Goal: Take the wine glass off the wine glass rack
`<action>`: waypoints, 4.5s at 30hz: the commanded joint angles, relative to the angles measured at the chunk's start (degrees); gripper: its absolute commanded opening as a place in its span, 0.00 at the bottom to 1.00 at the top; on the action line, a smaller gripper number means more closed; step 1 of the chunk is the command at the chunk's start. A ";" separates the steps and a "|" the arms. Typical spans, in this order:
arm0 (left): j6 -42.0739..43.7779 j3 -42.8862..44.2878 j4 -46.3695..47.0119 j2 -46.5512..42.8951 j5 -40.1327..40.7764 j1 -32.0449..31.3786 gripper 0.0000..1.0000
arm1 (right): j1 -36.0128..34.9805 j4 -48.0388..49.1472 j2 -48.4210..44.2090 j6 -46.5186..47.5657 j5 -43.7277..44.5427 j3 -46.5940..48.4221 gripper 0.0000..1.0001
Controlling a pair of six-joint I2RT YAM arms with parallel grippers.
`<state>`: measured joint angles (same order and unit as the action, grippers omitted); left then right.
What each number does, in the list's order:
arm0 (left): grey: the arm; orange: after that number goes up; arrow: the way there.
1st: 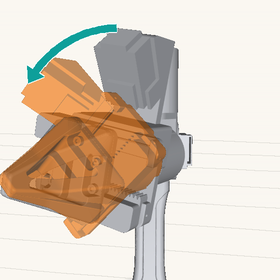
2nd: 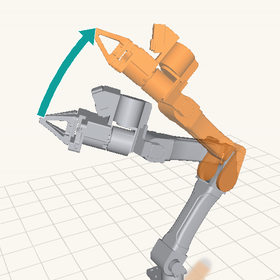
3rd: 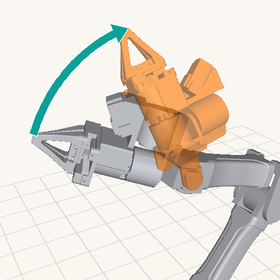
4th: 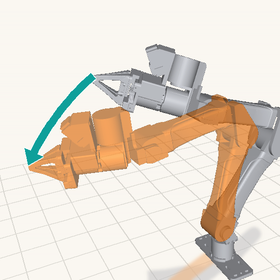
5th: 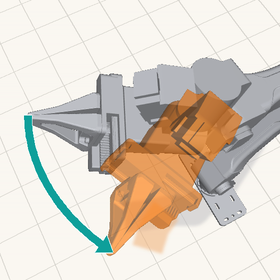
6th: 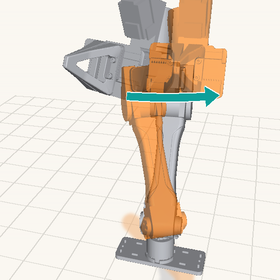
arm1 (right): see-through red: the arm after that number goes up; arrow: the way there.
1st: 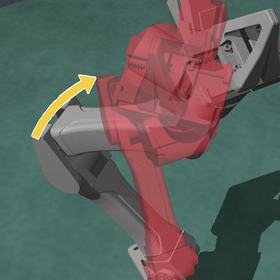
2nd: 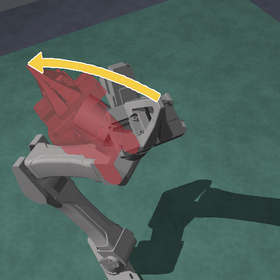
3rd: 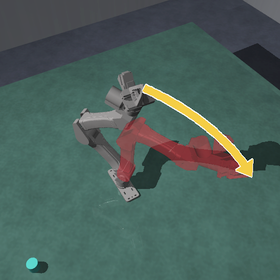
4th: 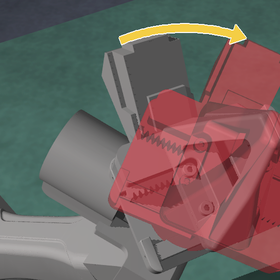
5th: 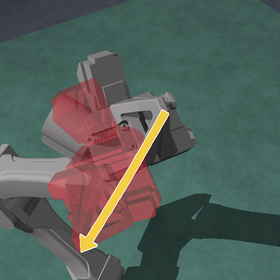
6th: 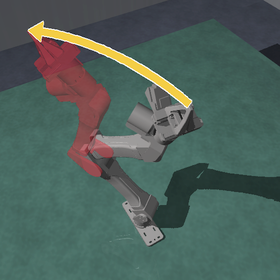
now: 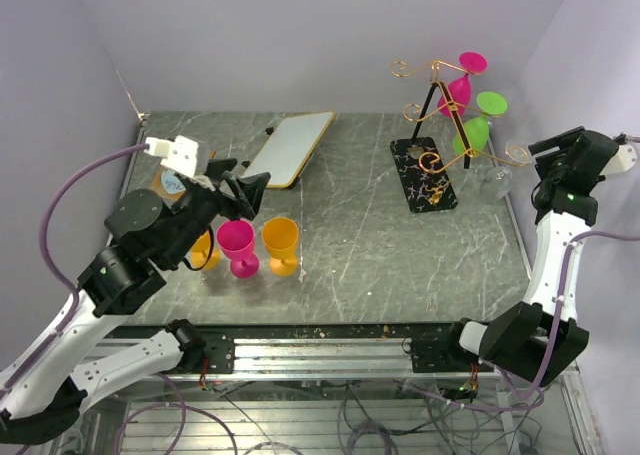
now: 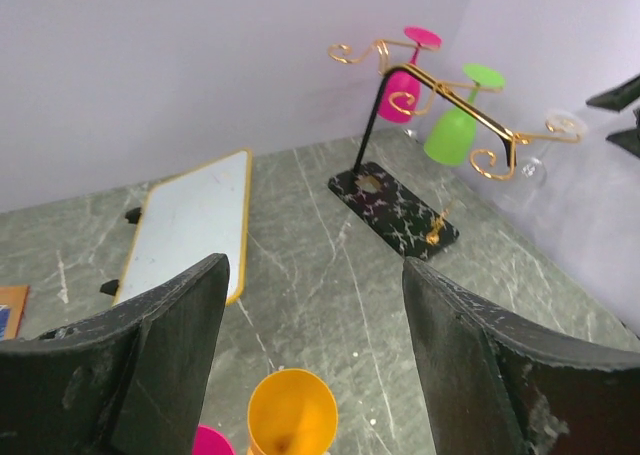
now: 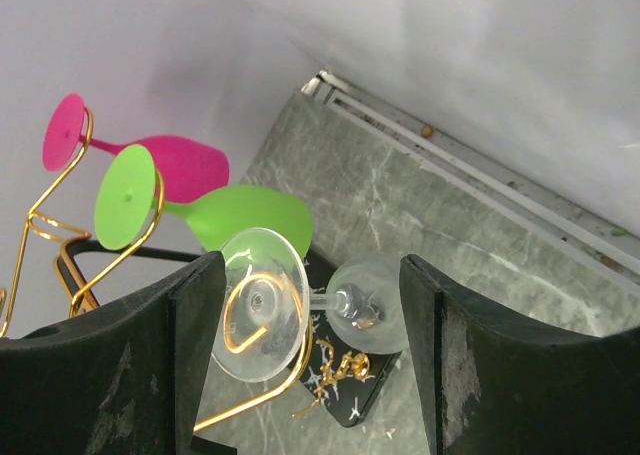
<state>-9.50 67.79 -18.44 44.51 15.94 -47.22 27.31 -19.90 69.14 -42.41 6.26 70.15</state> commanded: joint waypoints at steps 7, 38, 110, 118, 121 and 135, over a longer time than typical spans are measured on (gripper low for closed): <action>-3.11 -3.69 7.09 -2.29 -2.50 8.26 0.81 | 1.34 8.55 2.44 0.79 -10.38 -3.11 0.58; -2.81 -4.16 7.46 -2.44 -2.60 8.76 0.81 | 1.34 11.10 5.30 0.02 -11.06 -4.31 0.21; -3.51 -4.86 8.23 -1.90 -3.67 9.12 0.81 | 0.68 21.02 4.60 -24.03 -22.65 -1.43 0.00; -3.54 -4.90 8.32 -2.15 -3.91 9.19 0.81 | -1.20 23.19 7.08 -23.68 -16.82 1.25 0.00; -3.51 -4.95 8.37 -2.35 -3.90 9.19 0.81 | -2.23 22.59 6.91 -21.97 -11.21 2.44 0.00; -3.72 -5.04 8.41 -2.44 -3.90 9.08 0.81 | -2.26 15.87 -4.32 -16.44 8.24 -1.18 0.00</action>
<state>-12.49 63.24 -13.06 42.30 12.78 -38.39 25.06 -2.92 70.67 -61.01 7.62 69.82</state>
